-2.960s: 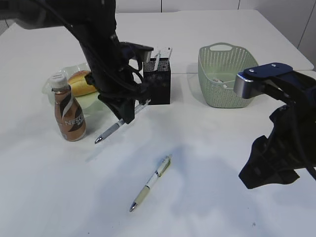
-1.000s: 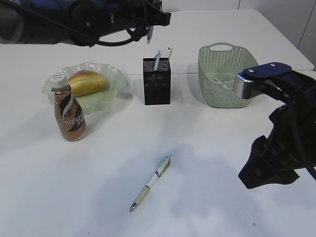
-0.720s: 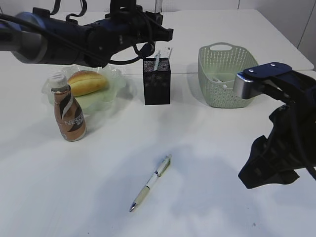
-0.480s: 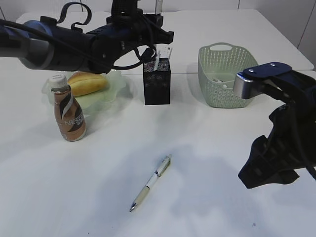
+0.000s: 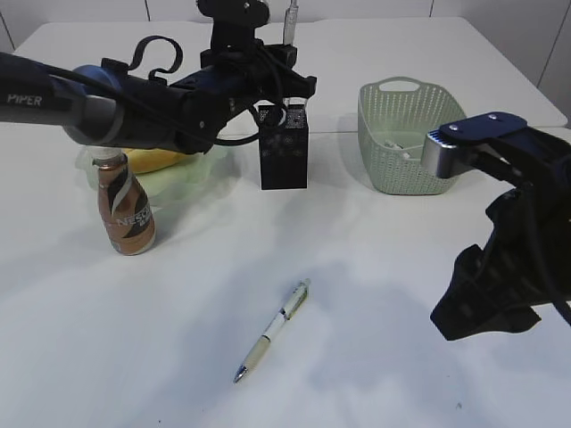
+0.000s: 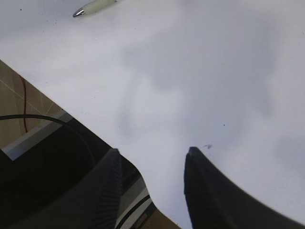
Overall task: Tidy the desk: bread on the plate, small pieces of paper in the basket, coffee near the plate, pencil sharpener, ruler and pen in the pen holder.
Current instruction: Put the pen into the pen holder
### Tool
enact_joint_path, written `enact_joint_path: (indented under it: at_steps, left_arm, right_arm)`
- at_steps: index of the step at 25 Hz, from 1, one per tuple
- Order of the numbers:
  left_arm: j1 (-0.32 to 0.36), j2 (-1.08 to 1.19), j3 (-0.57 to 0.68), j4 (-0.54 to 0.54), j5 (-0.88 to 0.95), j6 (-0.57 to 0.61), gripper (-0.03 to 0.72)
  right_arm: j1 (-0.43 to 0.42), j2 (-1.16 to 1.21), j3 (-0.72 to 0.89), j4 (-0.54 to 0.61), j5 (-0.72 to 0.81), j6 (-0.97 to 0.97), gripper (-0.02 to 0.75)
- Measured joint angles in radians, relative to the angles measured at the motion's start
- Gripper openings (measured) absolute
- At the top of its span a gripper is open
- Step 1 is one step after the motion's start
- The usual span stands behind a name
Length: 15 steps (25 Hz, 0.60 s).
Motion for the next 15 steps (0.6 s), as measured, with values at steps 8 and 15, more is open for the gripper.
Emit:
enact_joint_path:
  at_steps: [8,15]
  left_arm:
    - [0.025,0.029,-0.018,-0.029,-0.007,0.0,0.09]
    - [0.044,0.046,-0.024,-0.038,-0.007,-0.005,0.094]
  right_arm:
    - [0.0,0.0,0.0,0.002,0.0,-0.002,0.352]
    - [0.0,0.0,0.0,0.002,-0.002,-0.002,0.352]
